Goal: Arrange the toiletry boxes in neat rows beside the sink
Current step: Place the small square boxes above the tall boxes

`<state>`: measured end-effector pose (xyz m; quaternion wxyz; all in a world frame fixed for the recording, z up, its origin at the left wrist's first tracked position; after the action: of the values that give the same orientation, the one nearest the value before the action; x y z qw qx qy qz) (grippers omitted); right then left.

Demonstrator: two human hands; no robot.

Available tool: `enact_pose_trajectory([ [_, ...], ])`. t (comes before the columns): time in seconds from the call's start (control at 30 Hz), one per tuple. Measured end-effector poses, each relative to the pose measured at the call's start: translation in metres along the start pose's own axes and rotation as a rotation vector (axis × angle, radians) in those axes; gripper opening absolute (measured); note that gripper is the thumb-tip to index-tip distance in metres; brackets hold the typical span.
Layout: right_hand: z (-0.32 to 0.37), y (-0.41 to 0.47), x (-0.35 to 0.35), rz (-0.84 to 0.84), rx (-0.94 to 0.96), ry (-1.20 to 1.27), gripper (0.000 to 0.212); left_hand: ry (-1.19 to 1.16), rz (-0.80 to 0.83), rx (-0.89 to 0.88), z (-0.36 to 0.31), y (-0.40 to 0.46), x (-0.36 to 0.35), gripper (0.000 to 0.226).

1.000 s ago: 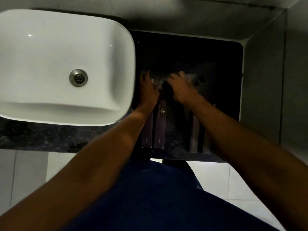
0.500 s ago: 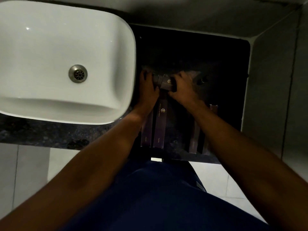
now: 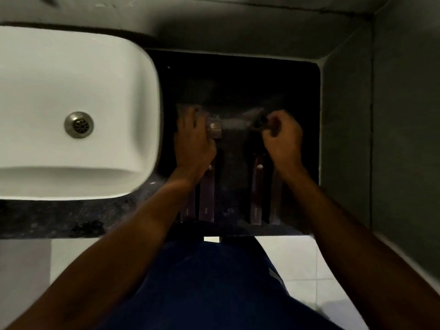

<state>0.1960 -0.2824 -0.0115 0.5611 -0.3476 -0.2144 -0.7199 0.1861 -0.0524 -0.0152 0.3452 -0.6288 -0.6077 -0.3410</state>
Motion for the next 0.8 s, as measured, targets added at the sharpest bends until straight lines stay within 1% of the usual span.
enact_pose_trajectory([
  [0.07,-0.041,0.000,0.041,-0.227,-0.229,0.123,0.026,-0.074,0.033,-0.121,-0.028,-0.001,-0.011,0.052],
  [0.1,-0.059,0.001,0.054,-0.298,-0.344,0.172,0.029,-0.148,0.070,-0.146,-0.041,0.001,-0.021,0.051],
  [0.13,-0.075,0.003,0.060,-0.323,-0.446,0.206,0.034,-0.229,0.109,-0.143,-0.053,0.003,-0.032,0.052],
  [0.17,-0.089,0.007,0.060,-0.294,-0.528,0.231,0.041,-0.293,0.145,-0.126,-0.064,0.007,-0.043,0.054],
  [0.2,-0.097,0.012,0.054,-0.229,-0.582,0.252,0.049,-0.326,0.168,-0.109,-0.072,0.012,-0.053,0.057],
  [0.23,-0.104,0.017,0.048,-0.170,-0.605,0.255,0.056,-0.328,0.185,-0.100,-0.080,0.017,-0.064,0.061],
  [0.27,-0.109,0.024,0.043,-0.136,-0.601,0.236,0.061,-0.317,0.203,-0.096,-0.086,0.023,-0.075,0.065],
  [0.33,-0.114,0.041,0.037,-0.137,-0.540,0.176,0.065,-0.299,0.252,-0.076,-0.092,0.035,-0.095,0.076],
  [0.4,-0.113,0.057,0.034,-0.157,-0.461,0.137,0.060,-0.288,0.266,-0.053,-0.092,0.045,-0.110,0.081],
  [0.43,-0.114,0.064,0.032,-0.162,-0.439,0.125,0.056,-0.279,0.260,-0.050,-0.092,0.048,-0.114,0.079],
  [0.5,-0.114,0.072,0.029,-0.145,-0.411,0.078,0.049,-0.258,0.236,-0.060,-0.092,0.054,-0.119,0.070],
  [0.53,-0.111,0.073,0.026,-0.116,-0.378,0.046,0.047,-0.235,0.229,-0.075,-0.091,0.057,-0.119,0.060],
  [0.57,-0.107,0.072,0.022,-0.069,-0.325,0.024,0.045,-0.207,0.230,-0.089,-0.090,0.059,-0.119,0.050],
  [0.63,-0.095,0.062,0.009,0.083,-0.205,0.023,0.039,-0.178,0.249,-0.098,-0.086,0.061,-0.119,0.035],
  [0.7,-0.088,0.048,-0.004,0.229,-0.131,0.004,0.036,-0.181,0.267,-0.098,-0.083,0.058,-0.118,0.031],
  [0.8,-0.082,0.042,-0.009,0.287,-0.089,0.023,0.034,-0.205,0.276,-0.129,-0.081,0.050,-0.117,0.038],
])
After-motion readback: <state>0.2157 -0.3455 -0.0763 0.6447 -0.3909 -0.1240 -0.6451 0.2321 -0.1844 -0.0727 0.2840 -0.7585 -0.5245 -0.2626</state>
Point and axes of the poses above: each hand's wrist, its own y-axis towards the middle knuckle, its own x-axis out of the back of the hand, z = x × y, the point moved 6 cm from there along y, towards the middle knuckle, and after that the axes turned 4 degrees about -x, right-handed, at the moved point
